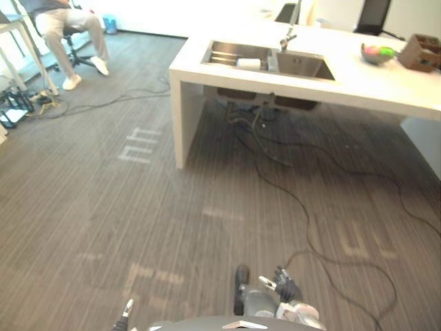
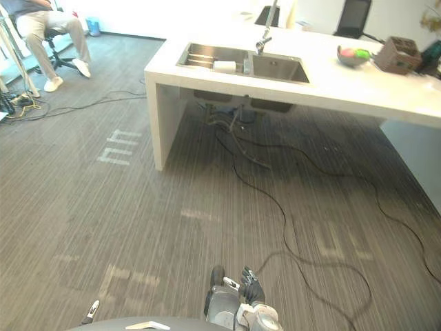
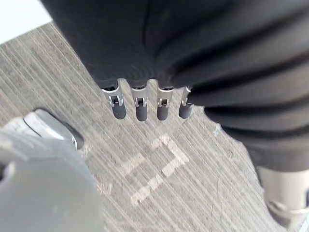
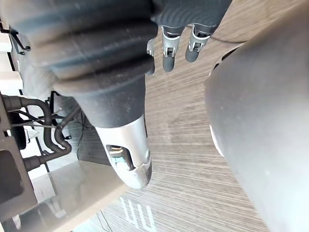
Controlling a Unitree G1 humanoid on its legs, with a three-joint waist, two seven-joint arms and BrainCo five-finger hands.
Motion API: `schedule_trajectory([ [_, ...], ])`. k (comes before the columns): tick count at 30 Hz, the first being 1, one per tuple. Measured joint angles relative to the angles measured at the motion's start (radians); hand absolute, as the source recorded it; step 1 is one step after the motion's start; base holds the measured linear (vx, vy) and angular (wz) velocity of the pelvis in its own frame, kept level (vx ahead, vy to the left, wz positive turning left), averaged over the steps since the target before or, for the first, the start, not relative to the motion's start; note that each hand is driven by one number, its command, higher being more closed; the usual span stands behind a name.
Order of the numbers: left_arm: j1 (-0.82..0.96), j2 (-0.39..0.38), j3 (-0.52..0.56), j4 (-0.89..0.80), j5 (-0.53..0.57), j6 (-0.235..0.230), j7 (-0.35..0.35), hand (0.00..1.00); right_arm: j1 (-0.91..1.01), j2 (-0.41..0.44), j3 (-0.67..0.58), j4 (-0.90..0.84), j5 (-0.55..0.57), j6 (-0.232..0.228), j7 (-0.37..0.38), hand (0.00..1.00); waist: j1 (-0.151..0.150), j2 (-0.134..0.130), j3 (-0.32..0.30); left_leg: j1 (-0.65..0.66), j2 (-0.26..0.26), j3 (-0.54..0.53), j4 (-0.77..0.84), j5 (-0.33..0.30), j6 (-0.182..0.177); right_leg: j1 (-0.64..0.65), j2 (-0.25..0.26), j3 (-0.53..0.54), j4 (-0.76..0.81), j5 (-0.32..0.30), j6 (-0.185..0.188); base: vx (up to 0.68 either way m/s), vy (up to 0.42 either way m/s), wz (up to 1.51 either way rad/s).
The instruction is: Walk over to the sink, pick up the cup, carry it to the dishwasher, place the cup inside the dishwasher, then close the dishwasher door
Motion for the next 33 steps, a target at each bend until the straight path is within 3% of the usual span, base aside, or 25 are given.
schedule_trajectory([
  [1,-0.001,-0.004,0.002,-0.003,0.031,-0.004,0.003,0.0,0.001,0.0,-0.01,0.0,0.003,0.003,0.0,0.0,-0.001,-0.004,-0.009,-0.002,0.011,0.001,0.023,0.015,0.0,-0.008,0.005,-0.001,0.044,-0.007,-0.015,0.84,-0.415,0.2],
  [2,-0.004,-0.023,0.005,-0.011,0.079,-0.01,0.013,0.0,-0.003,-0.014,-0.015,0.003,0.005,0.013,-0.001,0.0,0.0,0.022,-0.021,-0.018,0.035,0.001,0.086,0.062,0.002,-0.011,0.024,-0.014,0.098,-0.073,-0.031,0.83,-0.438,-0.02],
  [4,-0.009,-0.032,0.017,-0.02,0.13,-0.022,0.015,0.0,-0.013,-0.028,-0.014,0.023,0.003,0.025,-0.001,0.0,-0.008,0.043,-0.035,-0.09,0.053,0.001,0.246,0.193,0.006,0.015,0.046,-0.023,0.108,-0.13,-0.043,0.65,-0.328,-0.16],
  [5,-0.014,-0.038,0.02,-0.02,0.168,-0.028,0.016,0.0,-0.026,-0.034,-0.012,0.04,-0.004,0.034,0.0,0.0,-0.014,0.05,-0.034,-0.148,0.067,0.009,0.376,0.341,-0.015,0.068,0.067,-0.022,0.063,-0.148,-0.054,0.5,-0.218,-0.13],
  [6,-0.012,-0.04,0.021,-0.02,0.19,-0.036,0.02,0.0,-0.026,-0.038,-0.008,0.043,-0.004,0.043,0.001,0.0,-0.01,0.046,-0.028,-0.182,0.084,0.017,0.454,0.385,-0.029,0.111,0.081,-0.02,0.023,-0.15,-0.057,0.64,-0.239,-0.09],
  [7,-0.018,-0.038,0.014,-0.036,0.24,-0.063,0.031,0.0,-0.041,-0.042,-0.005,0.053,-0.006,0.053,0.002,0.0,-0.009,0.054,-0.017,-0.249,0.125,0.062,0.636,0.335,-0.014,0.215,0.114,-0.013,-0.065,-0.155,-0.072,0.62,-0.191,-0.07],
  [9,-0.019,-0.024,-0.028,-0.074,0.312,-0.102,0.05,0.0,-0.049,-0.045,0.019,0.096,-0.006,0.076,0.014,0.0,0.007,0.037,-0.006,-0.35,0.115,0.107,0.775,0.226,-0.013,0.37,0.121,0.0,-0.165,-0.153,-0.071,0.63,-0.159,-0.19],
  [11,-0.029,-0.014,-0.096,-0.139,0.351,-0.143,0.068,0.0,-0.079,-0.046,0.035,0.112,-0.005,0.088,0.026,0.0,0.023,0.024,0.004,-0.48,0.078,0.168,0.673,0.137,-0.002,0.442,0.104,0.03,-0.211,-0.154,-0.071,0.48,-0.01,-0.37],
  [13,-0.043,-0.004,-0.177,-0.186,0.372,-0.169,0.079,0.0,-0.089,-0.038,0.034,0.111,-0.004,0.088,0.032,0.0,0.032,0.001,0.021,-0.552,0.028,0.223,0.456,0.131,0.004,0.472,0.065,0.042,-0.218,-0.168,-0.049,0.43,0.095,-0.32],
  [14,-0.044,-0.003,-0.262,-0.24,0.386,-0.186,0.074,0.0,-0.09,-0.039,0.034,0.105,-0.003,0.087,0.032,0.0,0.04,-0.006,0.026,-0.579,-0.019,0.235,0.208,0.226,-0.005,0.485,0.039,0.056,-0.215,-0.204,-0.017,0.3,0.123,-0.31],
  [15,-0.039,-0.005,-0.303,-0.272,0.392,-0.199,0.073,0.0,-0.09,-0.046,0.036,0.099,-0.002,0.086,0.032,0.0,0.046,0.009,0.024,-0.585,-0.028,0.222,0.068,0.299,-0.02,0.49,0.055,0.071,-0.213,-0.233,-0.009,0.36,0.196,-0.54],
  [16,-0.032,-0.012,-0.373,-0.314,0.404,-0.222,0.066,0.0,-0.095,-0.054,0.059,0.107,-0.001,0.087,0.03,0.0,0.06,0.033,0.028,-0.568,-0.031,0.198,0.031,0.468,0.034,0.516,0.061,0.118,-0.219,-0.272,0.006,0.45,0.253,-0.39],
  [18,-0.047,0.011,-0.442,-0.401,0.433,-0.237,0.078,0.0,-0.11,-0.037,0.117,0.107,-0.001,0.088,0.033,0.0,0.049,-0.019,0.033,-0.579,-0.07,0.199,0.06,0.406,0.034,0.509,0.079,0.217,-0.211,-0.28,-0.02,0.42,0.188,-0.12],
  [20,-0.047,0.014,-0.492,-0.538,0.487,-0.234,0.121,0.0,-0.126,-0.041,0.144,0.108,-0.002,0.093,0.03,0.0,0.05,-0.029,0.035,-0.594,-0.088,0.198,0.106,0.362,0.073,0.514,0.072,0.24,-0.212,-0.275,-0.039,0.32,0.088,-0.04],
  [22,-0.051,0.025,-0.515,-0.714,0.537,-0.212,0.168,0.0,-0.131,-0.039,0.164,0.101,-0.002,0.111,0.028,0.0,0.036,-0.03,0.034,-0.544,-0.116,0.203,0.061,0.353,0.088,0.504,0.052,0.271,-0.142,-0.267,-0.04,0.36,0.133,0.01],
  [24,-0.055,0.047,-0.529,-0.905,0.596,-0.202,0.177,0.0,-0.105,-0.035,0.183,0.072,-0.003,0.143,0.01,0.0,0.039,-0.024,0.012,-0.483,-0.132,0.22,-0.01,0.35,0.092,0.432,0.046,0.303,0.039,-0.259,0.012,0.26,0.07,-0.16],
  [26,-0.083,0.099,-0.534,-1.126,0.672,-0.187,0.159,0.0,-0.114,-0.021,0.184,0.06,-0.003,0.178,-0.033,0.0,0.038,-0.031,0.0,-0.397,-0.142,0.252,-0.079,0.341,0.096,0.265,0.018,0.279,0.391,-0.167,0.253,0.33,0.055,-0.32],
  [27,-0.091,0.115,-0.539,-1.17,0.692,-0.187,0.153,0.0,-0.116,-0.024,0.183,0.061,-0.003,0.183,-0.044,0.0,0.037,-0.039,-0.002,-0.375,-0.145,0.257,-0.087,0.327,0.102,0.222,-0.004,0.252,0.495,-0.137,0.247,0.4,0.012,-0.41],
  [28,-0.108,0.134,-0.563,-1.235,0.735,-0.178,0.144,0.0,-0.114,-0.023,0.183,0.057,-0.003,0.196,-0.055,0.0,0.035,-0.051,-0.007,-0.305,-0.154,0.282,-0.118,0.321,0.1,0.133,-0.079,0.14,0.682,-0.15,0.167,0.33,-0.015,-0.32],
  [30,-0.13,0.135,-0.617,-1.27,0.78,-0.168,0.143,0.0,-0.108,-0.025,0.183,0.039,-0.002,0.196,-0.058,0.0,0.026,-0.044,-0.017,-0.236,-0.142,0.284,-0.143,0.311,0.093,0.074,-0.116,0.039,0.719,-0.219,0.056,0.35,-0.043,-0.19],
  [31,-0.144,0.137,-0.639,-1.274,0.795,-0.165,0.142,0.0,-0.108,-0.023,0.182,0.036,-0.001,0.195,-0.059,0.0,0.019,-0.044,-0.019,-0.222,-0.132,0.283,-0.143,0.314,0.089,0.058,-0.117,0.018,0.691,-0.244,0.044,0.37,-0.104,0.09],
  [33,-0.235,0.159,-0.734,-1.276,0.813,-0.129,0.124,0.0,-0.116,-0.022,0.183,0.024,-0.003,0.195,-0.059,0.0,-0.006,-0.027,-0.02,-0.193,-0.071,0.262,-0.144,0.311,0.058,0.019,-0.094,-0.046,0.427,-0.295,0.001,0.36,-0.174,0.21],
])
